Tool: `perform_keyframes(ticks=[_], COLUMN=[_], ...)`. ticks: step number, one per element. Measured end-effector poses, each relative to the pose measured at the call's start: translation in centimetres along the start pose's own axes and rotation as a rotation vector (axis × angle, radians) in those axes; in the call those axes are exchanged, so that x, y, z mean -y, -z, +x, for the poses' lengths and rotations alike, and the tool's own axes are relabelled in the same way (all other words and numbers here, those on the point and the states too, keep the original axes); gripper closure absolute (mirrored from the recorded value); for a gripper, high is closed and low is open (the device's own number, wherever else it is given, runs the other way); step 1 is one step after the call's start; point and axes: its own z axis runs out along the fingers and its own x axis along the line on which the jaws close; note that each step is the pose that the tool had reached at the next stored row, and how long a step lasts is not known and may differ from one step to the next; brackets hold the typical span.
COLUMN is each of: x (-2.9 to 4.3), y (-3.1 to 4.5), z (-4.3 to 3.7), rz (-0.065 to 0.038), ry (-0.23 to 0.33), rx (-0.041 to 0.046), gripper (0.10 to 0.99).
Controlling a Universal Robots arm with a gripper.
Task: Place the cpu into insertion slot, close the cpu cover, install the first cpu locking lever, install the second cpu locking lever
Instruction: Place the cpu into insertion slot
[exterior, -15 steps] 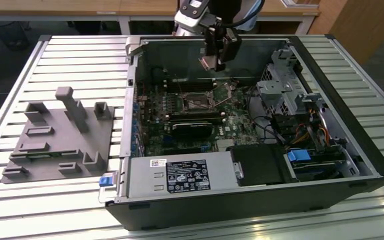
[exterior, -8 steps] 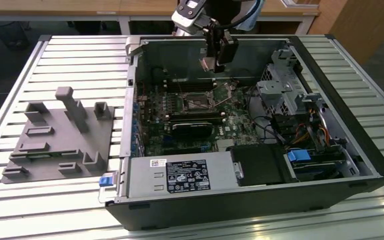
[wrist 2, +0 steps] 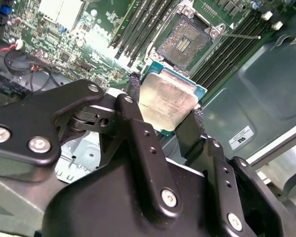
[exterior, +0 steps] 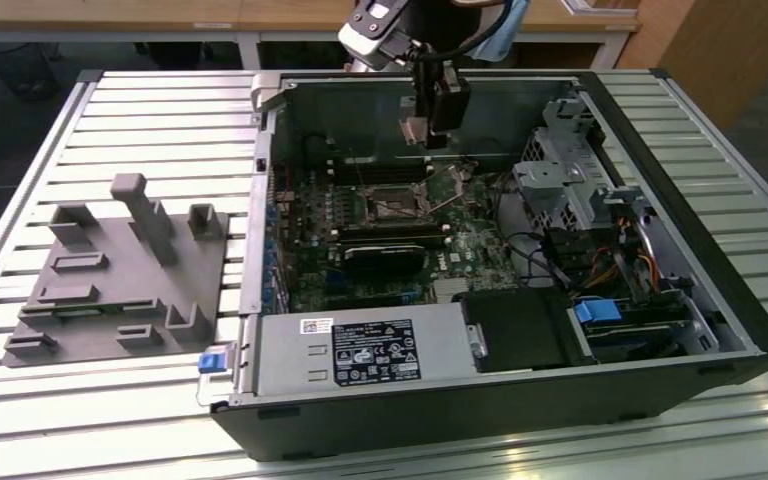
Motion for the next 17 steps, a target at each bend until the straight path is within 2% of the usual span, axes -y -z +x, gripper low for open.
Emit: perform_keyframes(ticks=[4, 17], x=[0.01, 0.04], y=[-0.17, -0.59], z=[0.08, 0.08], rz=[0.000, 0.000], ry=[-0.020, -0.023], rx=[0.0015, 0.0020], gripper=[0.545, 0.545])
